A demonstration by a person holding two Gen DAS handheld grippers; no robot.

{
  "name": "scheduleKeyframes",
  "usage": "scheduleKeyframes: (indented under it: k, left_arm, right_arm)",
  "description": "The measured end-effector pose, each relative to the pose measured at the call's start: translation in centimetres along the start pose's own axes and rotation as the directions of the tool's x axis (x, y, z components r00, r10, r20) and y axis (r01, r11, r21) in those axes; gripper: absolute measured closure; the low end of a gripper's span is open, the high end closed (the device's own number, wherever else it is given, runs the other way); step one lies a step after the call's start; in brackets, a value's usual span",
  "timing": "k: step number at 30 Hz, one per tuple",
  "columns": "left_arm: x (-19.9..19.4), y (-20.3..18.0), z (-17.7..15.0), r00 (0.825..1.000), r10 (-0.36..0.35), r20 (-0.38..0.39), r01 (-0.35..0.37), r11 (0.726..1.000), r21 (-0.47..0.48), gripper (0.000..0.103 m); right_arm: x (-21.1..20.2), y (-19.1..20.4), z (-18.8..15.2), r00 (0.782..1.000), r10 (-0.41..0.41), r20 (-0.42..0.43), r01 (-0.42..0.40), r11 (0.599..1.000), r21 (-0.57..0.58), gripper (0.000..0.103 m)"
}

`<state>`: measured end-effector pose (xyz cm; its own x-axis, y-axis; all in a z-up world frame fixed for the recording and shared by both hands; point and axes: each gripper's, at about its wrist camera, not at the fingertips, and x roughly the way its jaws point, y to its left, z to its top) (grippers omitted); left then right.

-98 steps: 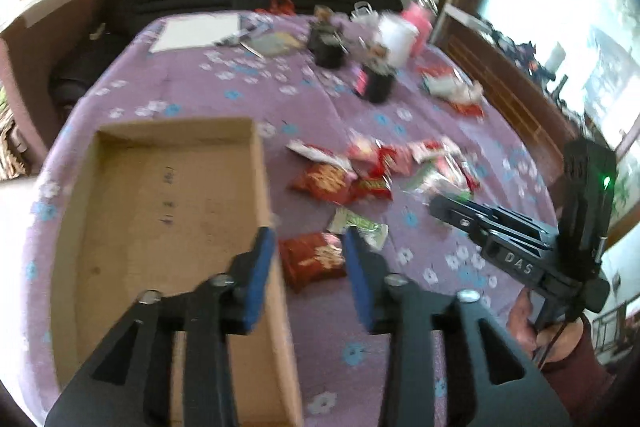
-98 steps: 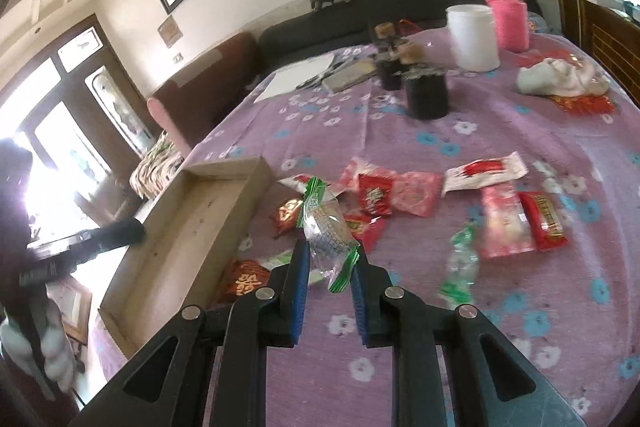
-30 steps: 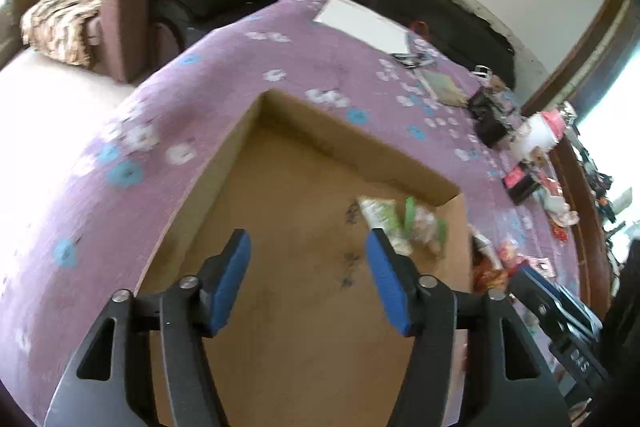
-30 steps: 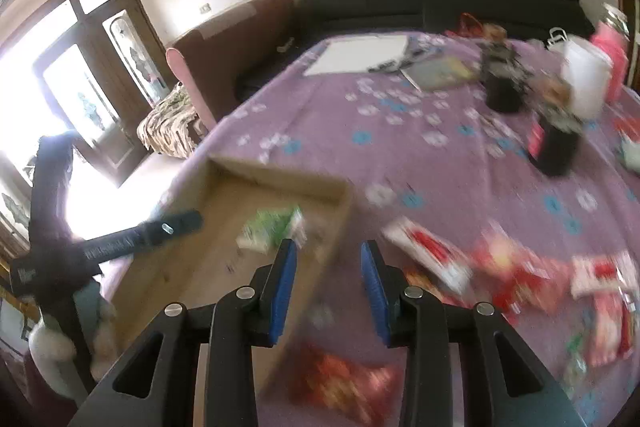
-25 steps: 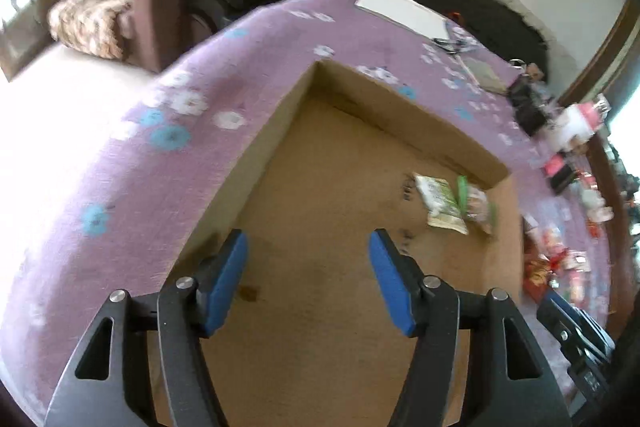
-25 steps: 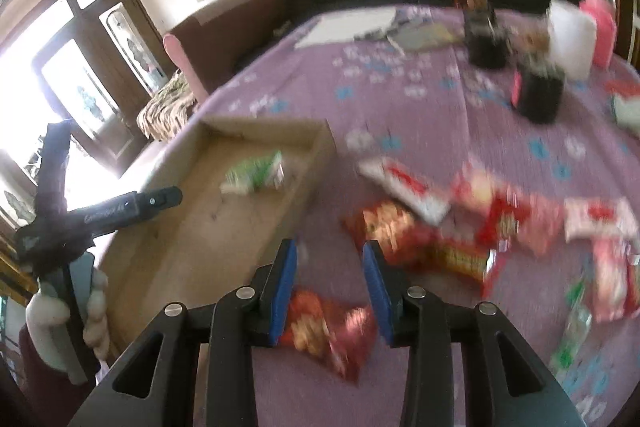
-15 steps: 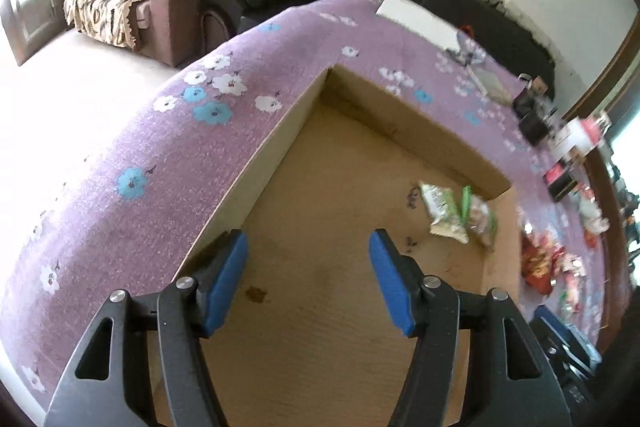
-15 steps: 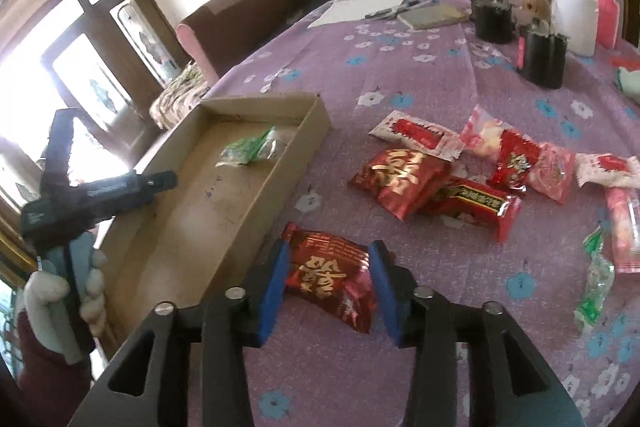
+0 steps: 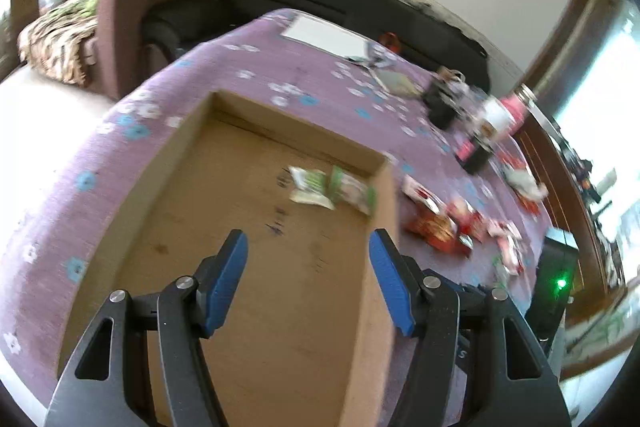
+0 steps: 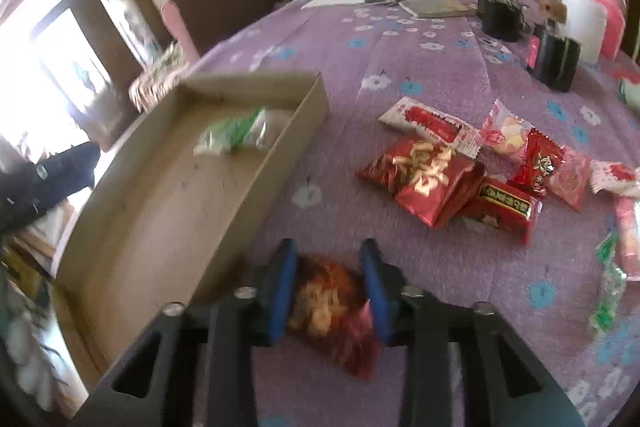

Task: Organize snacks
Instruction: 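Grasp the large red packet with left gripper while right grasps green-wrapped candy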

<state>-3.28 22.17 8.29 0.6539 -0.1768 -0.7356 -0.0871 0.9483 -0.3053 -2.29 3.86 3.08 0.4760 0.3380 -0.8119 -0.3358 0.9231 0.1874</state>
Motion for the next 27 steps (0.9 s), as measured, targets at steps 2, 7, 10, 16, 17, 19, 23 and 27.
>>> scheduleKeyframes:
  k: [2, 7, 10, 16, 17, 19, 23, 27]
  left_arm:
    - [0.1, -1.4, -0.6, 1.000, -0.017, -0.011, 0.017, 0.999, 0.037, 0.041]
    - [0.3, -5.0, -2.1, 0.997, -0.063, -0.044, 0.068, 0.989, 0.130, 0.041]
    - [1.0, -7.4, -3.2, 0.993, -0.085, -0.079, 0.099, 0.976, 0.194, 0.041]
    - [2.7, -11.9, -5.7, 0.985, -0.108, -0.136, 0.145, 0.942, 0.304, 0.041]
    - [2.9, -13.1, -6.4, 0.984, -0.110, -0.139, 0.152, 0.928, 0.341, 0.041]
    - [3.3, -14.7, -7.3, 0.986, -0.091, -0.143, 0.143, 0.898, 0.415, 0.041]
    - [4.6, -17.9, -9.6, 0.994, -0.014, -0.105, 0.076, 0.782, 0.619, 0.041]
    - [5.7, -19.3, -11.2, 0.993, -0.022, -0.114, 0.097, 0.692, 0.715, 0.032]
  right_arm:
    - [-0.7, 0.0, -0.8, 0.999, -0.035, -0.018, 0.035, 0.999, -0.023, 0.081]
    - [-3.4, -2.4, -3.3, 0.994, -0.091, -0.054, 0.089, 0.995, -0.036, 0.080]
    - [-6.1, -5.2, -4.1, 1.000, -0.012, -0.014, 0.012, 1.000, 0.027, 0.075]
    - [-10.4, -13.3, -5.0, 0.987, -0.081, 0.138, 0.045, 0.968, 0.245, 0.066]
    - [-10.2, -14.4, -5.2, 0.988, -0.080, 0.131, 0.040, 0.959, 0.282, 0.066]
    - [-9.5, -15.8, -5.4, 0.989, -0.083, 0.121, 0.038, 0.943, 0.330, 0.066]
    - [-8.0, -16.8, -5.3, 0.986, -0.126, 0.114, 0.078, 0.930, 0.358, 0.066]
    - [-6.6, -16.8, -4.6, 0.986, -0.138, 0.099, 0.096, 0.935, 0.343, 0.065]
